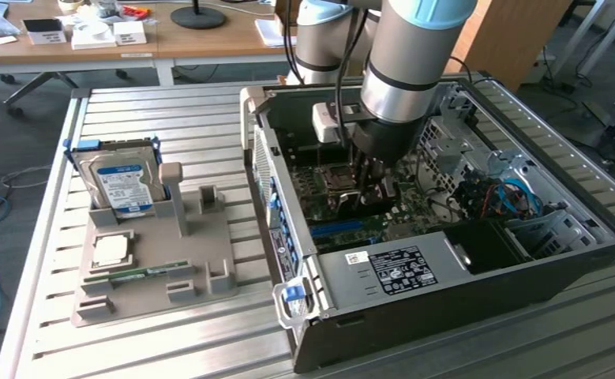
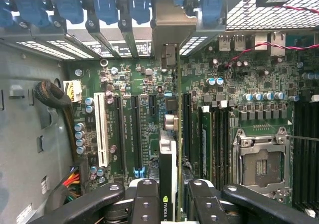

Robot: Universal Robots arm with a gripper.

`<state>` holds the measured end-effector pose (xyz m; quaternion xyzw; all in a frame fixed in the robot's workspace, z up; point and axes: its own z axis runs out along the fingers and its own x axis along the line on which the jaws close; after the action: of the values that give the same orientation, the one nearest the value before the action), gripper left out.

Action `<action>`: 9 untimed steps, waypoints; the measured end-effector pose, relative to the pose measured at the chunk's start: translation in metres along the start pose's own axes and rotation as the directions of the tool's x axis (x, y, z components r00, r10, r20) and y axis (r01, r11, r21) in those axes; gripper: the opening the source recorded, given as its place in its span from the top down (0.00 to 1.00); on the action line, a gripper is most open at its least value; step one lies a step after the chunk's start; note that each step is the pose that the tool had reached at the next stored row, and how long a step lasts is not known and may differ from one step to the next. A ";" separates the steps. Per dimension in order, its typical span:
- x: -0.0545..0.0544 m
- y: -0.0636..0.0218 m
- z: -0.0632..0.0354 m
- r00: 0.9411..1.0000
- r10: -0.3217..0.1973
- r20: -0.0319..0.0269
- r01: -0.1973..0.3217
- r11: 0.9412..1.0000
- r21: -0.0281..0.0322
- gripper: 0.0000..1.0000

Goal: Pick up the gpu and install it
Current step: 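Insert the gpu into the slot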

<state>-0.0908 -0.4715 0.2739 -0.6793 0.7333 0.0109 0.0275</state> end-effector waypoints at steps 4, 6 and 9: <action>0.000 0.0017 0.0000 1.000 0.000 0.000 0.000 1.000 0.000 0.73; 0.000 0.0022 0.0000 1.000 0.000 0.000 0.000 1.000 0.000 0.73; 0.000 0.0023 0.0000 1.000 0.000 0.000 0.000 1.000 0.000 0.73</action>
<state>-0.0931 -0.4713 0.2739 -0.6793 0.7333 0.0109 0.0275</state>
